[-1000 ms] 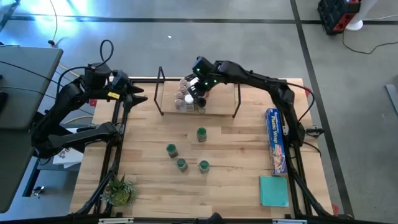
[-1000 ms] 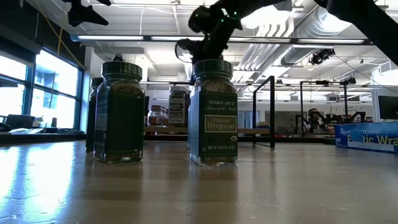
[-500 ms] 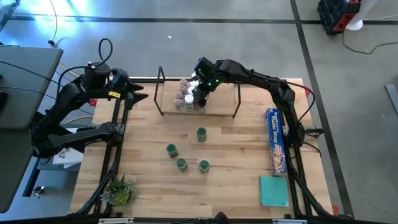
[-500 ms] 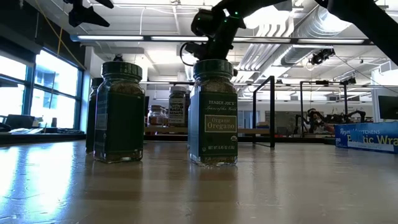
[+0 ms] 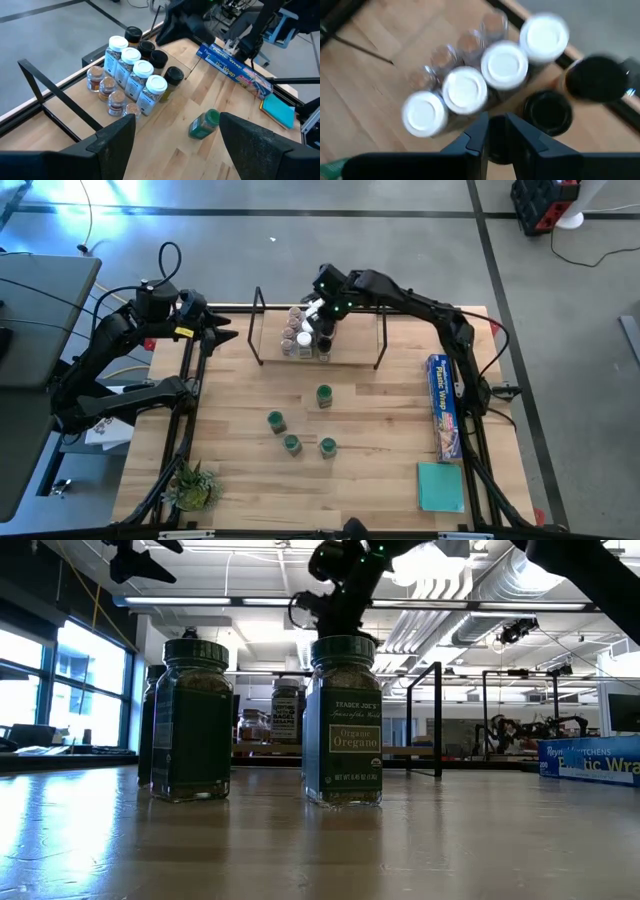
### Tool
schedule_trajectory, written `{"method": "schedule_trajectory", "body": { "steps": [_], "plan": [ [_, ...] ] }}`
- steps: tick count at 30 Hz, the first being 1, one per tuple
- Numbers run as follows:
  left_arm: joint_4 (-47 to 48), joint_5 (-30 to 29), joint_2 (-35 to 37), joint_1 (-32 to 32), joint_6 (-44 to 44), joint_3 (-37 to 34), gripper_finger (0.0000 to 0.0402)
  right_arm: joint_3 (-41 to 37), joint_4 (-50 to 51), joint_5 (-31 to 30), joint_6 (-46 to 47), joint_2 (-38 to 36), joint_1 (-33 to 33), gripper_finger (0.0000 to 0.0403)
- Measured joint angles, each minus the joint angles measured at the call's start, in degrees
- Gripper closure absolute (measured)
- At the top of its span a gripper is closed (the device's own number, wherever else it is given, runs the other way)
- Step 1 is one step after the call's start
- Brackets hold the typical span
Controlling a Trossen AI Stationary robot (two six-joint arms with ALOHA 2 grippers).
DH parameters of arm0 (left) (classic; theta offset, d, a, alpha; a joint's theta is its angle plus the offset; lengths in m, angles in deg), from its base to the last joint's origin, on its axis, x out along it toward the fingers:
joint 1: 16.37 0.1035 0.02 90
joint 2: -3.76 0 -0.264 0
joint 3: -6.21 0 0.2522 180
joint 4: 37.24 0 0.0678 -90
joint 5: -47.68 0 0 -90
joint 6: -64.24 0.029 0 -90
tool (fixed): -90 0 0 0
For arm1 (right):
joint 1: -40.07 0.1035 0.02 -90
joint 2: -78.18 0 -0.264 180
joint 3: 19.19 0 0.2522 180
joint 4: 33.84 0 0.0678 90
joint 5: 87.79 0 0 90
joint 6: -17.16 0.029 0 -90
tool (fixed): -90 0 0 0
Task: Shelf spices
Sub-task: Adjust the black seasoning bottles on the shelf
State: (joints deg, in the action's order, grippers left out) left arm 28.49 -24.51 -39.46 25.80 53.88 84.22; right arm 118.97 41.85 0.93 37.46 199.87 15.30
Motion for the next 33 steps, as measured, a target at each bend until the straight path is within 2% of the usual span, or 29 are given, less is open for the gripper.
{"method": "schedule_trajectory", "body": {
  "steps": [5,10,16,23,33],
  "plan": [
    [0.0,0.0,0.0,0.0,-0.1,0.0,0.0119,4.7,3.1,-3.0,0.2,-0.1,-2.6,0.0348],
    [0.0,0.0,0.0,0.0,-0.7,0.0,0.0119,2.3,6.2,-3.7,2.1,-0.2,-10.4,0.0348],
    [0.0,-0.4,0.0,0.0,-1.2,0.0,0.0119,-4.9,0.3,3.2,4.8,-0.1,-16.5,0.0348],
    [0.1,-0.6,0.0,0.0,-1.7,0.0,0.0119,-10.8,-6.8,7.5,6.6,-0.2,-16.5,0.0348],
    [-1.5,-2.4,-0.2,0.0,-3.1,0.0,0.0119,-11.9,-10.5,9.9,6.2,0.3,-14.8,0.0348]
  ]
}}
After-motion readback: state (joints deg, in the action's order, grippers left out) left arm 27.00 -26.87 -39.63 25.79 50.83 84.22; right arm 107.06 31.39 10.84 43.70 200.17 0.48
